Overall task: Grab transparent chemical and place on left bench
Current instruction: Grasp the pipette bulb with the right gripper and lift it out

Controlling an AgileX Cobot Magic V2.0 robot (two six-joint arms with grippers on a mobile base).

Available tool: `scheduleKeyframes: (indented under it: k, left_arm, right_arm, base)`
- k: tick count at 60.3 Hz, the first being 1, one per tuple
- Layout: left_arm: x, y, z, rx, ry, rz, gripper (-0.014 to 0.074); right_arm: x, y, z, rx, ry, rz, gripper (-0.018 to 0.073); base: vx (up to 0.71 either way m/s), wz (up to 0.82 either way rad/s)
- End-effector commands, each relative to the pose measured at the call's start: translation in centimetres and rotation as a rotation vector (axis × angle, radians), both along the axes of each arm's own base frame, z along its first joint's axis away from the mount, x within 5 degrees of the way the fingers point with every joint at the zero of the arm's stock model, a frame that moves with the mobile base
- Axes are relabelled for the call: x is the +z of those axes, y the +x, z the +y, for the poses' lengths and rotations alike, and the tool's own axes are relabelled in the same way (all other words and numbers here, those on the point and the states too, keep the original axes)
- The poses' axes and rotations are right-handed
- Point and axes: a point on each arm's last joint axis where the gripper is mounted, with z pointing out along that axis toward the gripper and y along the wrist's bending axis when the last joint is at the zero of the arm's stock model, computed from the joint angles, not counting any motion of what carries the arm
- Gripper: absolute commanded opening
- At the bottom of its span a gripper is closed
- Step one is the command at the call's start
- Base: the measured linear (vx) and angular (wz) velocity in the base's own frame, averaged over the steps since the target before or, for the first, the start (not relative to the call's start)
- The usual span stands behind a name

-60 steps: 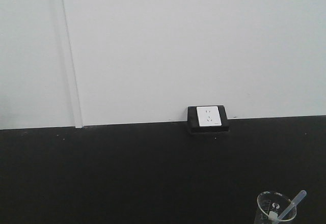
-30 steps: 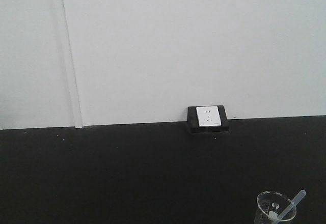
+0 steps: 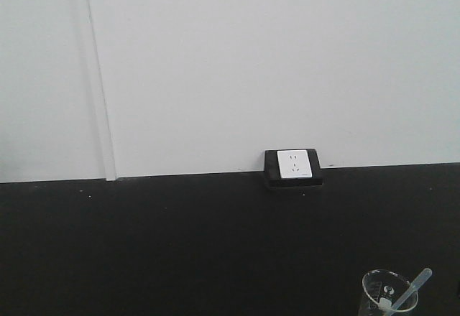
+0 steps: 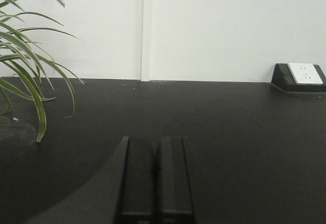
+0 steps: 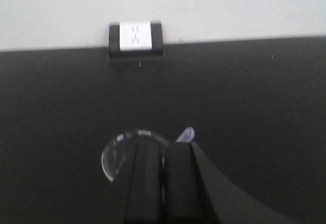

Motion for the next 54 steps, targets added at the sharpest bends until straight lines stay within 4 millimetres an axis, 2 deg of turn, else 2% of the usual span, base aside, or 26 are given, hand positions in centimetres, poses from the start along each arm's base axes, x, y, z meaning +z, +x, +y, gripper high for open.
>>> scheduleKeyframes:
  k: [1, 9, 13, 22, 38, 54]
  left_arm:
    - [0.3, -0.1, 0.0, -0.001, -0.014, -0.081, -0.0003]
    - [0.3, -0.1, 0.0, -0.001, -0.014, -0.081, -0.0003]
    - [0.3, -0.1, 0.0, -0.001, -0.014, -0.081, -0.0003]
    - [0.3, -0.1, 0.0, -0.001, -0.014, -0.081, -0.0003]
    - [0.3, -0.1, 0.0, -0.001, -0.014, -0.081, -0.0003]
    - [0.3, -0.1, 0.0, -0.001, -0.014, -0.081, -0.0003]
  right_arm:
    - [1.0, 1.2, -0.1, -0.008, 0.002, -0.078, 0.0269]
    - [0.0, 2.2, -0.1, -0.015, 0.015, -0.043, 0.0391]
    - [-0.3, 2.8, -0.1, -0.039, 0.067, -0.055, 0.0414]
    - [-1.0, 4.3, -0.5, -0.104, 0.150, -0.095, 0.0416]
    - [-5.2, 7.3, -0.8, -0.165, 0.172, -0.034, 0.0416]
    - [-7.1, 8.9, -1.0, -0.186, 0.189, -0.109, 0.0416]
  base:
    - [0.00, 0.00]
    - [0.00, 0.00]
    - [0.00, 0.00]
    - [0.00, 0.00]
    - [0.00, 0.00]
    - [0.00, 0.00]
